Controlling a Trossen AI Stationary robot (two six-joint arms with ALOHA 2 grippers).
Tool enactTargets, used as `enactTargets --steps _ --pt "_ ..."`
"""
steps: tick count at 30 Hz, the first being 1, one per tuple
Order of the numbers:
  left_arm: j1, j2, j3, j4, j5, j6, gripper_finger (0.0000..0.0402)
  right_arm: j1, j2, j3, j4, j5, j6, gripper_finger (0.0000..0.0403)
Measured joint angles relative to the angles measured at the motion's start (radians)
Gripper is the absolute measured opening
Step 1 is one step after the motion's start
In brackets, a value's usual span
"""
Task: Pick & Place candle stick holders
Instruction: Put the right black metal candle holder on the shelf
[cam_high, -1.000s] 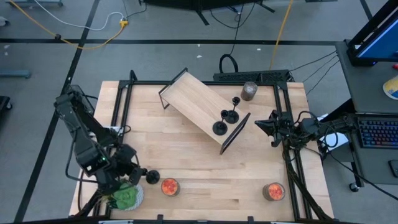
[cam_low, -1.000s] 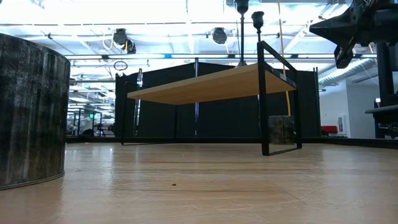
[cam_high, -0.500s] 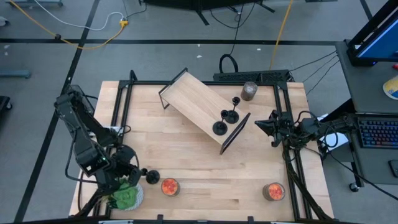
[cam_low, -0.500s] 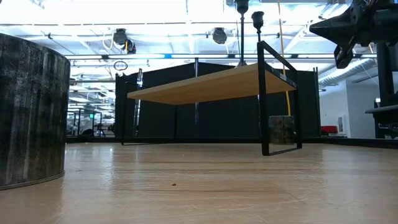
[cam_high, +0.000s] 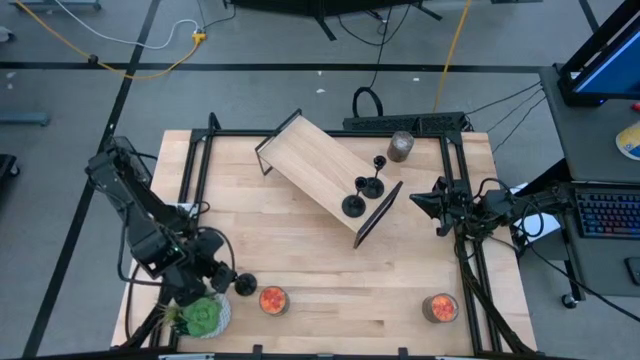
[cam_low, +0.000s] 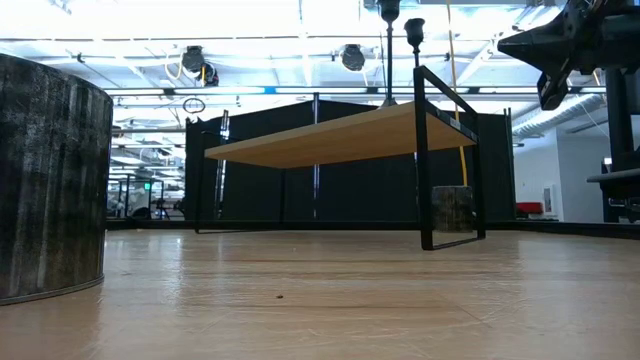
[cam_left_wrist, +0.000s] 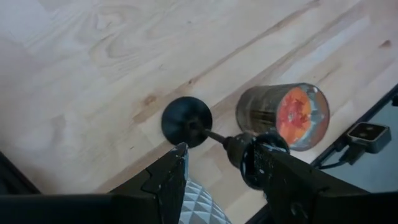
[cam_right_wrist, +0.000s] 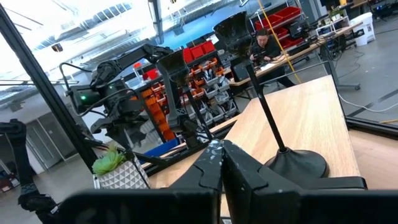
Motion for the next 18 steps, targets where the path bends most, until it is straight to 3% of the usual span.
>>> enactTargets --steps 12,18 --pt "0.061 0.070 -0.001 -0.015 0.100 0.037 0.0184 0.000 0.000 0.000 0.000 0.000 -0.006 0.0000" --pt "0.078 0.088 0.003 -0.003 0.105 0.052 0.0104 0.000 0.000 0.000 0.000 0.000 -0.006 0.0000"
